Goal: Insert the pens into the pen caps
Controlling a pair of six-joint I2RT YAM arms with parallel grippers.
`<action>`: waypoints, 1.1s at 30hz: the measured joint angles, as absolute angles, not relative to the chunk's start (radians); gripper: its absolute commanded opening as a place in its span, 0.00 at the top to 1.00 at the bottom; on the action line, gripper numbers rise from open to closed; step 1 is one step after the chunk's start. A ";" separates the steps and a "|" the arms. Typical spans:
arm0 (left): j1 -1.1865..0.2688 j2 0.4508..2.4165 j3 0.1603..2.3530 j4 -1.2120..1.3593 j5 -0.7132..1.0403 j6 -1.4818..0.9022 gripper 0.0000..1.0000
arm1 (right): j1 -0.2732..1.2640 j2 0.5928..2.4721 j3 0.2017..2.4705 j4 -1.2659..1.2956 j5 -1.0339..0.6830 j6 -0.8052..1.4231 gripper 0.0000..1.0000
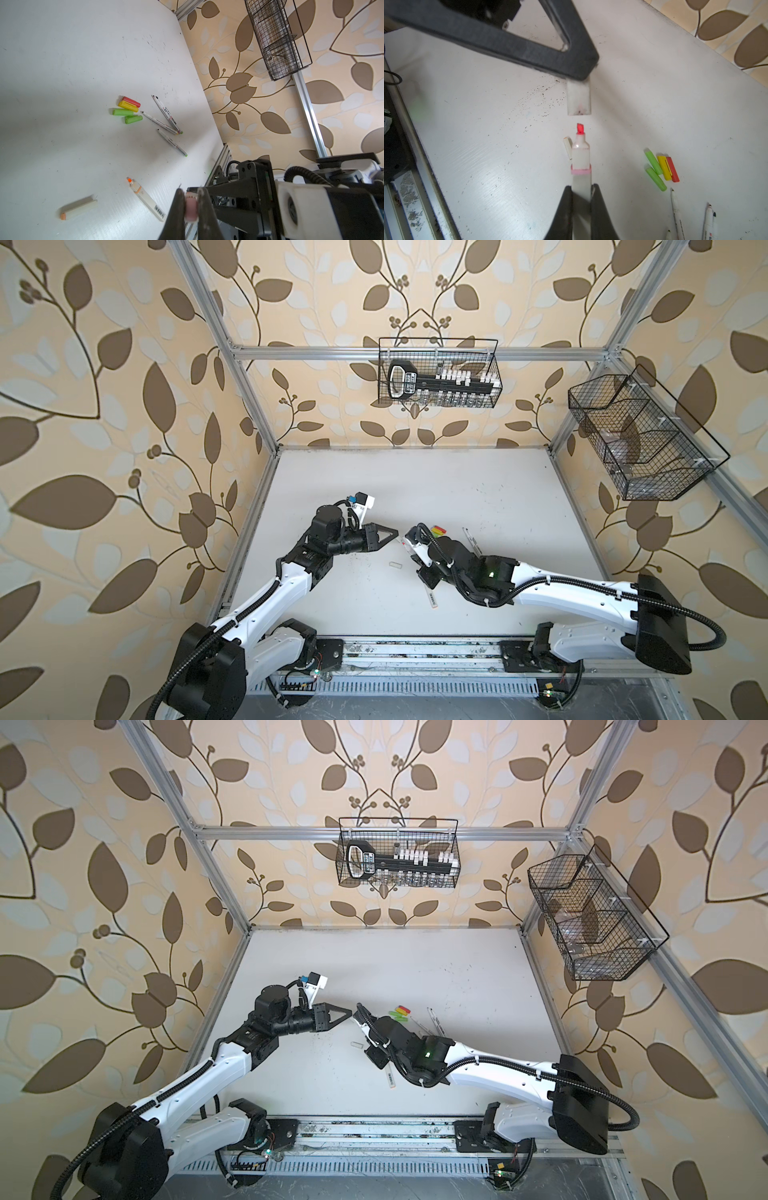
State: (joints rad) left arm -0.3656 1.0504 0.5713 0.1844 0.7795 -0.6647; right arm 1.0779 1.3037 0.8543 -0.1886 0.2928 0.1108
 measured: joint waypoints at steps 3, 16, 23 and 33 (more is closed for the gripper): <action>-0.366 1.061 0.574 0.184 0.780 -0.665 1.00 | 1.078 1.304 0.854 -0.188 0.296 0.110 0.88; -0.373 1.083 0.580 0.169 0.779 -0.661 1.00 | 1.078 1.318 0.855 -0.176 0.297 0.109 0.88; -0.388 1.100 0.596 0.134 0.777 -0.651 1.00 | 1.078 1.329 0.857 -0.178 0.307 0.106 0.88; -0.412 1.124 0.633 0.070 0.749 -0.602 1.00 | 1.083 1.331 0.863 -0.183 0.344 0.102 0.88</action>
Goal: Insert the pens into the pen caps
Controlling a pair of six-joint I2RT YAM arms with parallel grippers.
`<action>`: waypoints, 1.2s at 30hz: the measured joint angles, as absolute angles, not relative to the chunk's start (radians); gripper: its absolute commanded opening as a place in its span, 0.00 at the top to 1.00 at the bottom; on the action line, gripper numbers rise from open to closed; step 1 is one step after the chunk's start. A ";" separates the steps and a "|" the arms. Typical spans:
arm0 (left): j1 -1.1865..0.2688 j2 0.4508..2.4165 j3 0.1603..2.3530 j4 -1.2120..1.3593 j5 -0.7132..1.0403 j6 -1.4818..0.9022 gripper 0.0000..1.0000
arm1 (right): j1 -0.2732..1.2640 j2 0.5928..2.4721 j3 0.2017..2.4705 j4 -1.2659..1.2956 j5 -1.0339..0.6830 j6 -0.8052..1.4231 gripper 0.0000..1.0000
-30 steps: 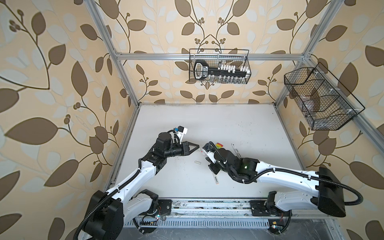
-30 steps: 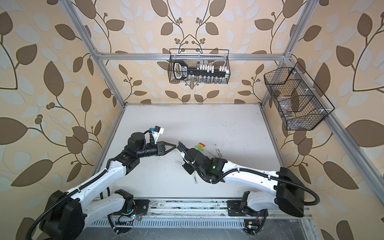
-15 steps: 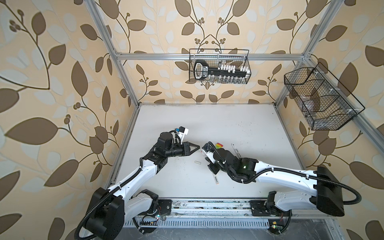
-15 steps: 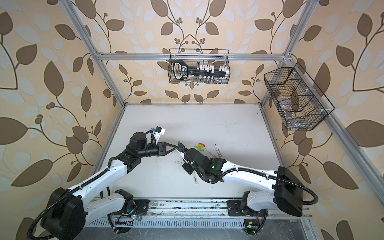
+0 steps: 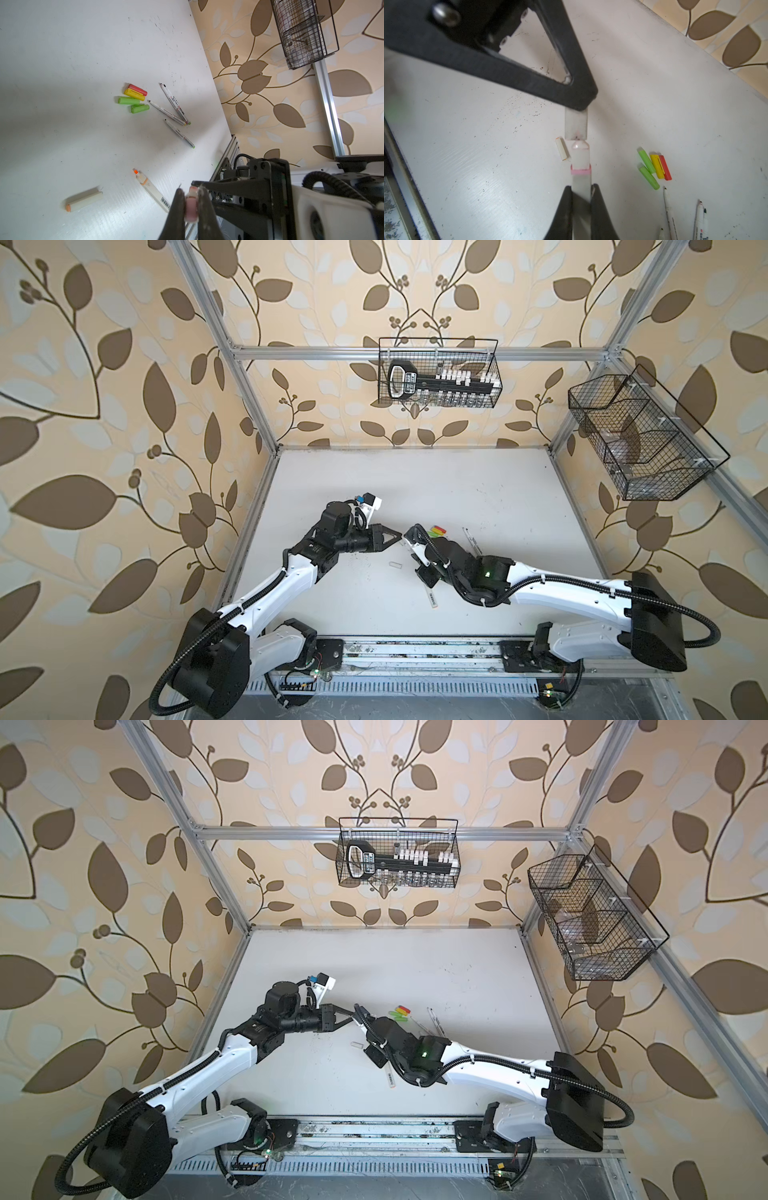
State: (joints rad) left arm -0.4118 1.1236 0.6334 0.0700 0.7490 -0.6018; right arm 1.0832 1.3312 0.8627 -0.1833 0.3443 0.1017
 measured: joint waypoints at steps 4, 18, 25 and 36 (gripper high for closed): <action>-0.414 1.132 0.638 0.067 0.749 -0.599 1.00 | 1.086 1.332 0.863 -0.184 0.350 0.099 0.88; -0.414 1.132 0.640 0.067 0.728 -0.593 1.00 | 1.095 1.359 0.879 -0.176 0.384 0.091 0.89; -0.414 1.134 0.649 0.070 0.725 -0.593 1.00 | 1.111 1.359 0.881 -0.168 0.443 0.085 0.89; -0.413 1.137 0.649 0.097 0.726 -0.605 1.00 | 1.124 1.370 0.881 -0.147 0.495 0.062 0.89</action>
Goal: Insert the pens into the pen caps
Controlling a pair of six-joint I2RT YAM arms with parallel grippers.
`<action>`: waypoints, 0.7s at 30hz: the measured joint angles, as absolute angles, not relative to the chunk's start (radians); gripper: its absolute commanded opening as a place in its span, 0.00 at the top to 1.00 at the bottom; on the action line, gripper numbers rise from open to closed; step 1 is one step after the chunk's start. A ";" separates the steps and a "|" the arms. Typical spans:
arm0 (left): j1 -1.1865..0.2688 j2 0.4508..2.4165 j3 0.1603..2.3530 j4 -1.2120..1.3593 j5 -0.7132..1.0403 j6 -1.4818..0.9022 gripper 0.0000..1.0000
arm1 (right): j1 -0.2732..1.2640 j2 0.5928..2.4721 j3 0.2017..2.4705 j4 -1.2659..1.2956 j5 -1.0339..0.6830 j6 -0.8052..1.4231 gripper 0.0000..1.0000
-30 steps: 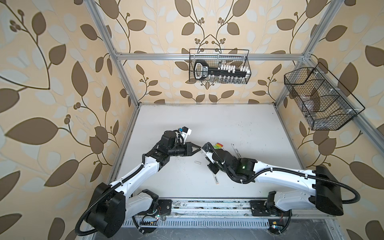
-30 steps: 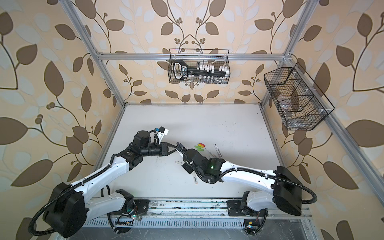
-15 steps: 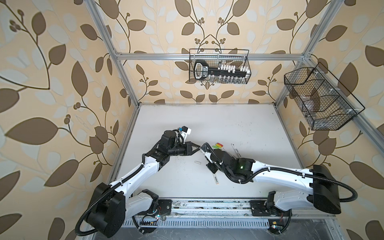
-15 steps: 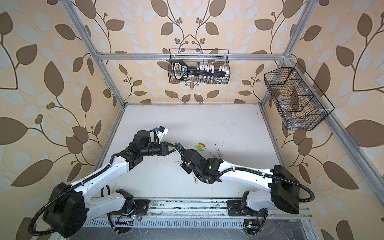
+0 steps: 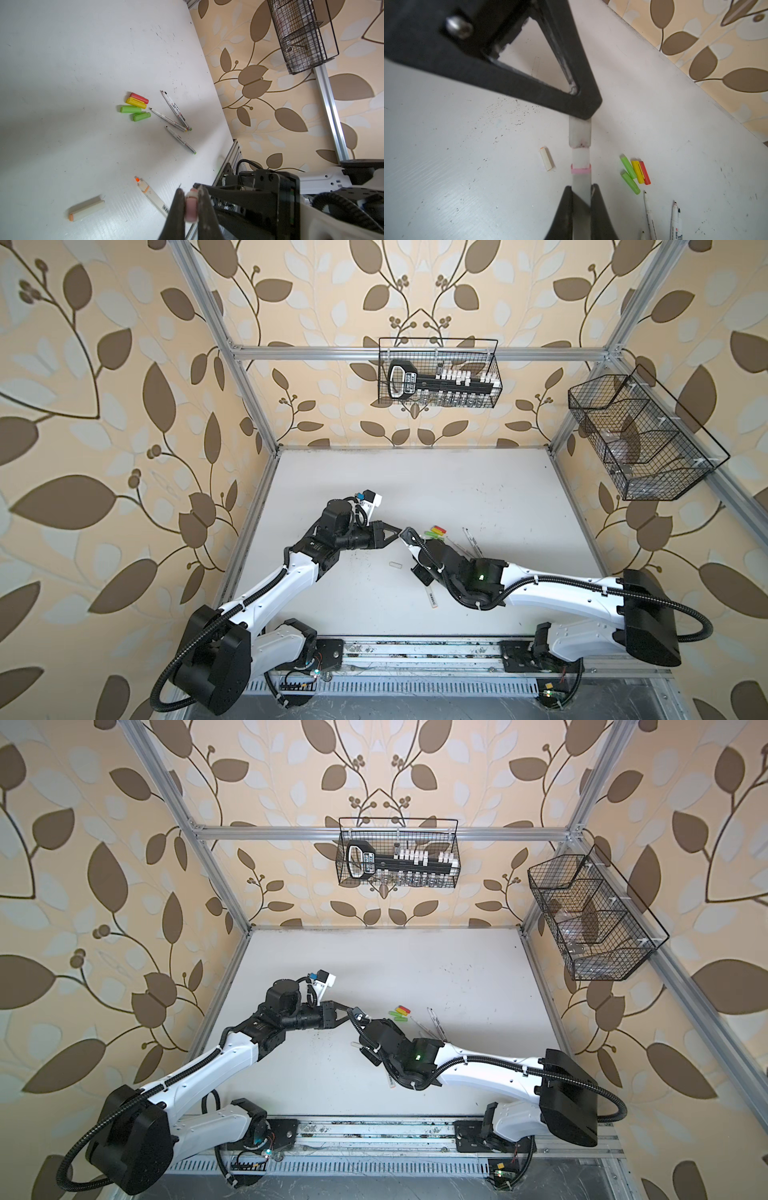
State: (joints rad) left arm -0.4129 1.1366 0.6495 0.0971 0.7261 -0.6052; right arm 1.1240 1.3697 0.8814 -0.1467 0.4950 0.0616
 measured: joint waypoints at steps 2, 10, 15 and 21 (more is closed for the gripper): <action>-0.413 1.141 0.649 0.103 0.728 -0.607 1.00 | 1.124 1.370 0.881 -0.147 0.498 0.060 0.89; -0.413 1.188 0.649 0.146 0.758 -0.629 1.00 | 1.124 1.370 0.881 -0.165 0.509 0.054 0.90; -0.413 1.205 0.654 0.146 0.762 -0.630 1.00 | 1.124 1.370 0.881 -0.172 0.513 0.053 0.90; -0.413 1.230 0.669 0.142 0.776 -0.632 1.00 | 1.124 1.370 0.877 -0.173 0.526 0.043 0.90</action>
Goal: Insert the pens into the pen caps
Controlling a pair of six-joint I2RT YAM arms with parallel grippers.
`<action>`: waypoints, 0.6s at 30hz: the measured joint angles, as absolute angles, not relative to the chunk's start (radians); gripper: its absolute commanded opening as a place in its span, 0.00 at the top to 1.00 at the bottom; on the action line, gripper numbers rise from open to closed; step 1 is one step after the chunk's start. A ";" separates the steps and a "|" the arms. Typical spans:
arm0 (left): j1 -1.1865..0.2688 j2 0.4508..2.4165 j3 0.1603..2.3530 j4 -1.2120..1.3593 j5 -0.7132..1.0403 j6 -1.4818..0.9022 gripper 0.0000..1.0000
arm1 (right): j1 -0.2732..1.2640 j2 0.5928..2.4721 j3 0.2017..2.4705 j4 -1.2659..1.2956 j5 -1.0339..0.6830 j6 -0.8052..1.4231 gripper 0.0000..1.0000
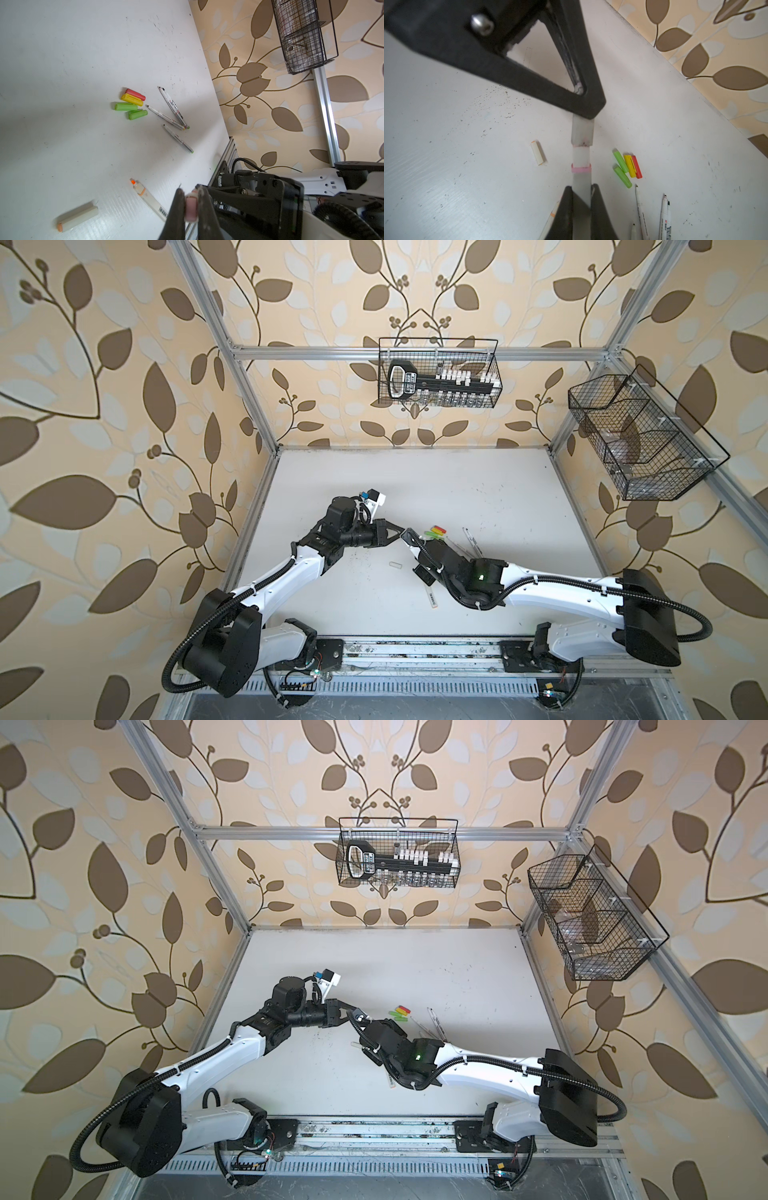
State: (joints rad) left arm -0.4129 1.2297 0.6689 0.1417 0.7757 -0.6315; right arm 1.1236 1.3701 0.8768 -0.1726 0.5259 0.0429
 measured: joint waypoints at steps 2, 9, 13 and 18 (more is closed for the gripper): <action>-0.413 1.237 0.671 0.143 0.779 -0.635 1.00 | 1.124 1.370 0.875 -0.174 0.529 0.039 0.90; -0.413 1.249 0.671 0.173 0.786 -0.685 1.00 | 1.124 1.368 0.875 -0.175 0.543 0.033 0.90; -0.413 1.249 0.671 0.187 0.786 -0.712 1.00 | 1.131 1.368 0.875 -0.168 0.564 0.025 0.90; -0.413 1.252 0.676 0.165 0.781 -0.707 1.00 | 1.132 1.368 0.875 -0.169 0.568 0.023 0.90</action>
State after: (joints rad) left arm -0.4129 1.2522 0.6758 0.1650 0.7807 -0.7074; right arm 1.1324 1.3682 0.8749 -0.1692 0.5682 0.0235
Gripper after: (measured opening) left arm 0.101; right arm 0.109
